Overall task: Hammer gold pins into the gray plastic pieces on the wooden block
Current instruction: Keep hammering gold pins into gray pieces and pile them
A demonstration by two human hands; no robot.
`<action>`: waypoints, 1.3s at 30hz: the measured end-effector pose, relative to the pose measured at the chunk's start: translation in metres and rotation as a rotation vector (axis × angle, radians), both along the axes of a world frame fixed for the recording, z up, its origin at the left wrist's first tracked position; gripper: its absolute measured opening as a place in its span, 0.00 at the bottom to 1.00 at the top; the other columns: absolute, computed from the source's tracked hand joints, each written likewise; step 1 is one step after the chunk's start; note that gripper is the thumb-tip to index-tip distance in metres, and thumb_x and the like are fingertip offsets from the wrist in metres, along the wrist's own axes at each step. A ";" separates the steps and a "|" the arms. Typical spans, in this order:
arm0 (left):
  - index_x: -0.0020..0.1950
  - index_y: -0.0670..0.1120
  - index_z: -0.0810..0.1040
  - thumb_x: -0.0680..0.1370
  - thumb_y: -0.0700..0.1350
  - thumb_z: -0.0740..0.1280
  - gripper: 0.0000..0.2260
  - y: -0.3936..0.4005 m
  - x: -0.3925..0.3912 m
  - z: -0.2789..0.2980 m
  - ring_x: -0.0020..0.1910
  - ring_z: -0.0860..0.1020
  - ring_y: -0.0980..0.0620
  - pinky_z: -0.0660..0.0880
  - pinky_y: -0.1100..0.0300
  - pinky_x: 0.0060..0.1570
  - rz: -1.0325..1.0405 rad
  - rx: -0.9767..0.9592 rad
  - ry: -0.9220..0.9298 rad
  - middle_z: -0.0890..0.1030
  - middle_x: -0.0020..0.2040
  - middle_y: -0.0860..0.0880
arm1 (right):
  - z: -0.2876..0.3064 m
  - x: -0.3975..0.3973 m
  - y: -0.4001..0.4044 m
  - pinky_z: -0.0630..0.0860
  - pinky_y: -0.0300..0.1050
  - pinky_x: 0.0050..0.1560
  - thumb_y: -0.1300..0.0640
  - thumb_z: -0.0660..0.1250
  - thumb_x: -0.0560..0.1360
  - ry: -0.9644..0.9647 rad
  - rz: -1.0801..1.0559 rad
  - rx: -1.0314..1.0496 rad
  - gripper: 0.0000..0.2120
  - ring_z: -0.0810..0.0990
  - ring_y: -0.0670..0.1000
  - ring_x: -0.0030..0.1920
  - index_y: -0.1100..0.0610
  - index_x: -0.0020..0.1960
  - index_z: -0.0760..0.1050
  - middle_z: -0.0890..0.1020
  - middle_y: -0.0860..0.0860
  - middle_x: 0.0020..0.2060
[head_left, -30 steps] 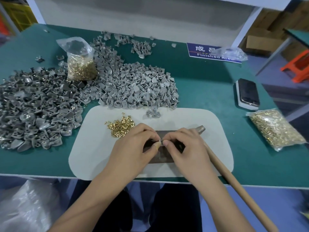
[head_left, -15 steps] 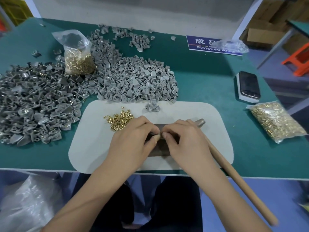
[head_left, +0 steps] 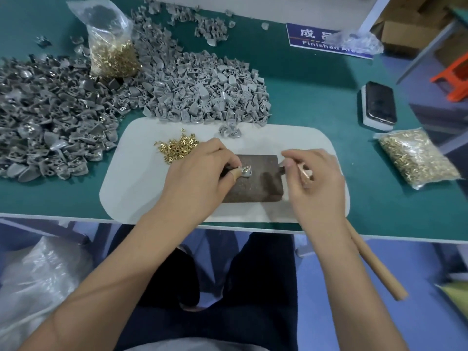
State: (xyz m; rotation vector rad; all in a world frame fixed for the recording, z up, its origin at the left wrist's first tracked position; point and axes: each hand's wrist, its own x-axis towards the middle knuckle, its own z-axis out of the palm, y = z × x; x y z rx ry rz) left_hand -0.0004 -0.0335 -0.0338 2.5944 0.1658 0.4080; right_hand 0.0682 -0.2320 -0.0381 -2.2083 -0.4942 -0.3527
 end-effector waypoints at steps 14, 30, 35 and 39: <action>0.49 0.58 0.82 0.78 0.54 0.71 0.03 0.002 0.001 -0.002 0.50 0.75 0.56 0.67 0.58 0.38 0.009 -0.007 -0.036 0.74 0.46 0.61 | 0.022 -0.009 -0.040 0.69 0.47 0.35 0.44 0.50 0.84 0.280 -0.064 -0.169 0.15 0.75 0.47 0.34 0.46 0.48 0.72 0.79 0.44 0.37; 0.48 0.59 0.82 0.77 0.55 0.71 0.02 0.001 0.000 0.002 0.50 0.78 0.55 0.60 0.59 0.35 0.029 0.068 -0.031 0.78 0.46 0.59 | 0.038 -0.035 0.009 0.76 0.55 0.35 0.44 0.51 0.85 0.062 0.070 -0.377 0.16 0.73 0.57 0.35 0.43 0.68 0.71 0.78 0.47 0.33; 0.47 0.59 0.82 0.77 0.54 0.71 0.02 0.001 0.001 0.002 0.50 0.77 0.56 0.57 0.65 0.31 0.035 0.076 -0.016 0.78 0.46 0.60 | 0.039 -0.038 0.005 0.77 0.56 0.35 0.44 0.51 0.85 0.034 0.005 -0.401 0.16 0.72 0.59 0.36 0.42 0.69 0.70 0.79 0.49 0.35; 0.46 0.59 0.82 0.76 0.53 0.73 0.02 0.002 0.002 0.003 0.50 0.78 0.56 0.60 0.61 0.32 0.037 0.082 -0.012 0.79 0.45 0.60 | 0.037 -0.038 0.009 0.77 0.56 0.37 0.45 0.53 0.86 0.081 0.043 -0.387 0.15 0.71 0.60 0.36 0.43 0.69 0.71 0.77 0.50 0.34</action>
